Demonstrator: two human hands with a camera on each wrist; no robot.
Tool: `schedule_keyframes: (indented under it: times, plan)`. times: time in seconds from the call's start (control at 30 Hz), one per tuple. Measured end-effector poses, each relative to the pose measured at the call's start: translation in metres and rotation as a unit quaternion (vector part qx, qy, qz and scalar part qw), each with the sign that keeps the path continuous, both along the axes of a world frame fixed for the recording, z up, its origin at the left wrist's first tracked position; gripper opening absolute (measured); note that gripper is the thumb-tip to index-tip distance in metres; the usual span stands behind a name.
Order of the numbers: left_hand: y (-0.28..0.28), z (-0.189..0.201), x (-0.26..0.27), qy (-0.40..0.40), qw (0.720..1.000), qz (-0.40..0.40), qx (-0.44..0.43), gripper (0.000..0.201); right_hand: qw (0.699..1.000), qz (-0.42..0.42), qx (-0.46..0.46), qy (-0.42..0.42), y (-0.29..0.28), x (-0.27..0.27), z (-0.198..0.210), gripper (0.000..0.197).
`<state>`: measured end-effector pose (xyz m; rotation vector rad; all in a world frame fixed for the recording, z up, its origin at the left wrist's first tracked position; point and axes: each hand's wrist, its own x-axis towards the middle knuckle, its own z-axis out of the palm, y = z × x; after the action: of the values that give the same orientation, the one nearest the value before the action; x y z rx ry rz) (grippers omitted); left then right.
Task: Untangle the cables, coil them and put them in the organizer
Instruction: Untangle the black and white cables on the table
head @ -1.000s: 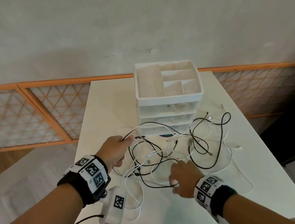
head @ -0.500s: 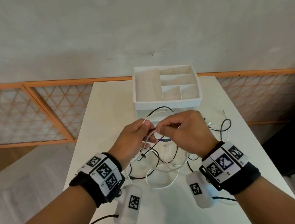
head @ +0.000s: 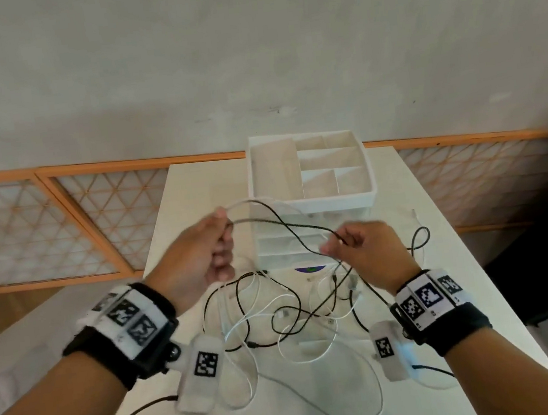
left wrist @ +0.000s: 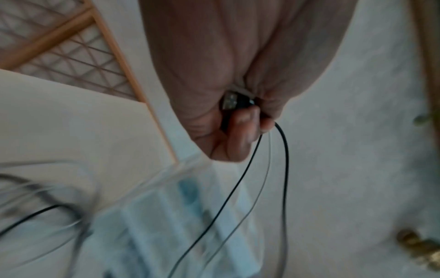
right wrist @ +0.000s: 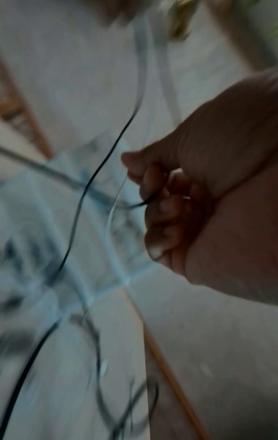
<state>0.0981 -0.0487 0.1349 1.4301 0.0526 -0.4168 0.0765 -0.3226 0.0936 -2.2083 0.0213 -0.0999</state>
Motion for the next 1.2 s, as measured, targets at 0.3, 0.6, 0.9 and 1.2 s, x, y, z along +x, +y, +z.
schedule_keyframes:
  times: [0.3, 0.6, 0.9, 1.2]
  plan:
    - [0.026, 0.024, 0.023, -0.044, 0.995, 0.005, 0.087, 0.037, 0.963, -0.190, -0.108, 0.161, -0.031, 0.024, -0.010, 0.055]
    - [0.005, -0.078, 0.027, 0.169, 0.971, 0.069, 0.154, 0.046, 0.932, -0.265, 0.200, -0.143, -0.016, 0.055, 0.090, 0.038]
    - [0.017, -0.090, 0.038, 0.174, 0.962, 0.039, 0.208, 0.031, 0.969, -0.220, 0.045, -0.101, -0.040, 0.050, 0.045, 0.008]
    - [0.028, -0.038, 0.041, 0.070, 0.985, -0.025, 0.158, 0.035, 0.956, -0.121, -0.152, 0.220, -0.063, 0.009, -0.042, 0.064]
